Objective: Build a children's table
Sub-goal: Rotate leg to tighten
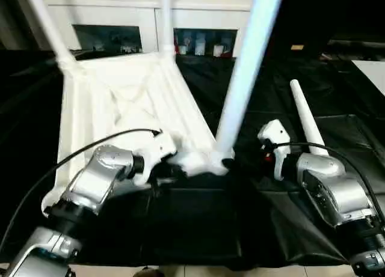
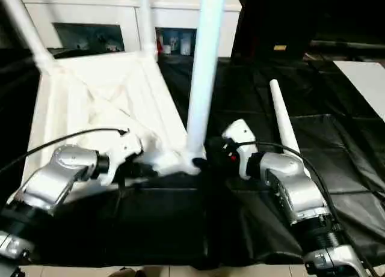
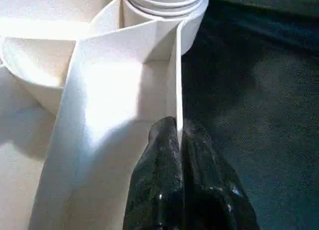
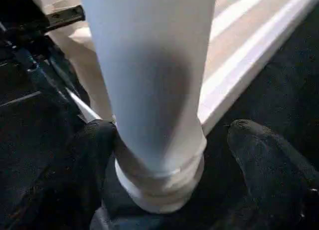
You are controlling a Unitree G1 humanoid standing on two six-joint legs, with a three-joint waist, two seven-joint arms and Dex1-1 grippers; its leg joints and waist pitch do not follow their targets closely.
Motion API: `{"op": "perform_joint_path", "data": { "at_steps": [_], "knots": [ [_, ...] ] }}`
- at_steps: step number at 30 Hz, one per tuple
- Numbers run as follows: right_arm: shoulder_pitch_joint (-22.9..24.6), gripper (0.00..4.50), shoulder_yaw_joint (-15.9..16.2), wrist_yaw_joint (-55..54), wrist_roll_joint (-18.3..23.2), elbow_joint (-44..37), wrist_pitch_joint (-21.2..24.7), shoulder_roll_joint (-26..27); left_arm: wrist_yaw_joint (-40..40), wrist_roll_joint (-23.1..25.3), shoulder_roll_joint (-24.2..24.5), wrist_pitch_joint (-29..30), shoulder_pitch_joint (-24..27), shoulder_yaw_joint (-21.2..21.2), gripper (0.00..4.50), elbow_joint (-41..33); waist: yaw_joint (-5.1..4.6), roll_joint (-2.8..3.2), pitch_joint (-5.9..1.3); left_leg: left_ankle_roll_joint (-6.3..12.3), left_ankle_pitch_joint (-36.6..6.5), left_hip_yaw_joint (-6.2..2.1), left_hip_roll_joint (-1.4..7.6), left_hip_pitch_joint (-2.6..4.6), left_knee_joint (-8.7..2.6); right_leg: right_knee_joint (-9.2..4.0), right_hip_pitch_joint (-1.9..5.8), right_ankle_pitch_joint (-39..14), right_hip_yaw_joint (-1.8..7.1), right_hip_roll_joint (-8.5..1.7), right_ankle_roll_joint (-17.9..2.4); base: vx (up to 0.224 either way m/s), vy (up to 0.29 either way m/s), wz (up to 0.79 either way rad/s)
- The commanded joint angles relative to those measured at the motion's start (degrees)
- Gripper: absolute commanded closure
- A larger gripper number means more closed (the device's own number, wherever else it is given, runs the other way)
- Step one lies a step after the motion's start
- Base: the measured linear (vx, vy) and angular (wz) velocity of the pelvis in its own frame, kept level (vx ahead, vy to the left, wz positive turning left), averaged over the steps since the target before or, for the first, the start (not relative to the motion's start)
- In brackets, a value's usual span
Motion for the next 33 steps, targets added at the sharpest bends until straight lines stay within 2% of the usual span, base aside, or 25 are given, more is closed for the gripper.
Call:
{"op": "perform_joint_path", "data": {
  "at_steps": [1, 3, 4, 5, 6, 11, 15, 23, 26, 27, 28, 29, 30, 32, 33],
  "knots": [
    [0.18, 0.53, 0.74, 0.17, -0.11, -1.38, 0.94, -0.76, -2.88, -3.08, -0.61, -0.55, -0.14, -0.48, 4.5, -2.85, -0.04, -0.27, -3.54, 4.95, -6.16, -1.47, 3.78, 1.76, -3.24, -3.1, 2.17, 4.92, 2.48, -4.16, -16.11, 0.0, 0.0, 0.0],
    [0.08, 0.53, 1.39, 1.41, 0.64, -1.4, 1.24, -0.59, -2.5, -3.09, -0.67, -0.75, -0.16, -0.55, 4.5, -2.67, 0.07, -0.36, -3.57, 4.51, -6.54, -1.52, 3.79, 1.77, -3.2, -3.05, 2.22, 3.76, 2.46, -4.17, -15.85, 0.0, 0.0, 0.0],
    [0.09, 0.7, 1.52, 2.21, 1.06, -1.44, 1.45, -0.65, -2.53, -3.18, -0.65, -0.9, -0.19, -0.57, 4.5, -2.59, 0.12, -0.6, -3.58, 4.47, -6.69, -1.53, 3.8, 1.76, -3.2, -3.04, 2.22, 3.32, 2.44, -4.18, -15.76, 0.0, 0.0, 0.0],
    [0.09, 0.7, 1.54, 2.34, 1.13, -1.44, 1.48, -0.66, -2.54, -3.2, -0.64, -0.93, -0.19, -0.57, 4.5, -2.57, 0.16, -0.49, -3.6, 4.48, -6.72, -1.56, 3.79, 1.74, -3.16, -2.98, 2.26, 3.29, 2.44, -4.21, -15.79, 0.0, 0.0, 0.0],
    [0.04, 0.91, 1.68, 2.91, 1.12, -0.96, 1.24, -0.62, -2.61, -3.17, -0.55, -1.26, -0.29, -0.58, 4.5, -2.34, 0.17, -0.46, -3.64, 4.54, -6.22, -1.55, 3.79, 1.75, -3.1, -2.9, 2.22, 3.84, 2.44, -4.17, -15.74, 0.0, 0.0, 0.0],
    [0.23, 1.35, 1.3, 3.85, 0.29, -0.15, 0.92, -0.41, -2.96, -2.87, -0.24, -1.72, -0.62, -0.17, 4.5, -1.77, 0.47, -0.55, -3.78, 5.19, -4.67, -1.49, 3.66, 1.71, -2.79, -2.57, 2.22, 5.99, 2.43, -4.13, -15.92, 0.0, 0.0, 0.0],
    [0.41, 1.69, 1.25, 3.93, 0.48, 0.04, 1.02, -0.23, -3.03, -2.78, -0.06, -1.66, -0.71, -0.04, 4.5, -1.62, 0.72, -0.5, -3.71, 4.69, -5.73, -1.51, 3.69, 1.72, -2.78, -2.68, 2.18, 3.85, 2.42, -4.16, -15.6, 0.0, 0.0, 0.0],
    [1.01, 1.78, 2.57, 4.4, -1.24, 1.7, -0.12, 0.23, -3.38, -2.76, 0.08, -1.34, -0.24, -0.56, 4.5, -1.82, 0.95, -0.56, -3.76, 3.99, -6.32, -1.52, 3.62, 1.7, -2.68, -2.65, 2.16, 2.65, 2.47, -4.2, -15.23, 0.0, 0.0, 0.0],
    [0.76, 1.78, 2.08, 2.36, -1.96, 3.27, -0.68, 1.03, -2.95, -2.62, -0.08, -1.36, -0.19, -0.53, 4.5, -1.67, 0.89, -0.52, -3.77, 4.03, -6.18, -1.53, 3.56, 1.63, -2.63, -2.6, 2.1, 2.82, 2.44, -4.16, -15.36, 0.0, 0.0, 0.0],
    [0.09, 1.78, 1.1, -1.39, -3.03, 5.59, -1.4, 2.32, -1.85, -2.42, -0.66, -0.67, -0.32, -0.39, 4.5, -1.32, 0.85, -0.51, -3.74, 3.89, -6.63, -1.54, 3.57, 1.67, -2.66, -2.64, 2.06, 2.24, 2.43, -4.15, -15.38, 0.0, 0.0, 0.0],
    [-0.2, 1.78, 0.68, -2.84, -3.35, 6.46, -1.5, 2.83, -1.31, -2.3, -0.96, -0.46, -0.42, -0.35, 4.5, -1.11, 0.81, -0.47, -3.73, 3.71, -6.84, -1.57, 3.61, 1.69, -2.69, -2.65, 2.02, 1.86, 2.41, -4.17, -15.33, 0.0, 0.0, 0.0],
    [-1.36, 1.78, -1.01, -8.86, -4.5, 9.95, -1.75, 5.0, 1.4, -1.78, -2.59, 0.31, -1.03, 0.03, 4.5, 0.1, 0.41, -0.48, -3.51, 3.05, -7.92, -1.52, 3.46, 1.6, -2.81, -2.9, 1.83, 0.12, 2.42, -4.1, -15.38, 0.0, 0.0, 0.0],
    [-2.27, 1.78, -2.51, -13.77, -4.96, 12.63, -1.36, 6.9, 3.9, -1.46, -4.36, 0.96, -1.65, 0.44, 4.5, 1.28, 0.22, -0.5, -3.5, 2.48, -8.46, -1.6, 3.47, 1.58, -2.91, -2.99, 1.98, -1.09, 2.41, -4.23, -15.34, 0.0, 0.0, 0.0],
    [-3.48, 1.78, -4.46, -20.51, -5.12, 15.66, 0.1, 9.9, 9.38, -0.52, -7.99, 1.73, -3.15, 1.36, 4.5, 3.76, -0.77, -0.55, -3.31, -0.2, -11.62, -1.8, 3.36, 1.71, -3.31, -3.58, 1.99, -7.41, 2.36, -4.23, -14.39, 0.0, 0.0, 0.0],
    [-3.77, 1.78, -4.94, -22.26, -5.15, 16.34, 0.5, 10.71, 10.95, -0.28, -9.02, 2.04, -3.61, 1.65, 4.5, 4.45, -0.89, -0.54, -3.29, -0.91, -13.16, -1.8, 3.42, 2.03, -3.29, -3.89, 1.78, -9.51, 2.47, -4.29, -13.83, 0.0, 0.0, 0.0]
  ]
}}
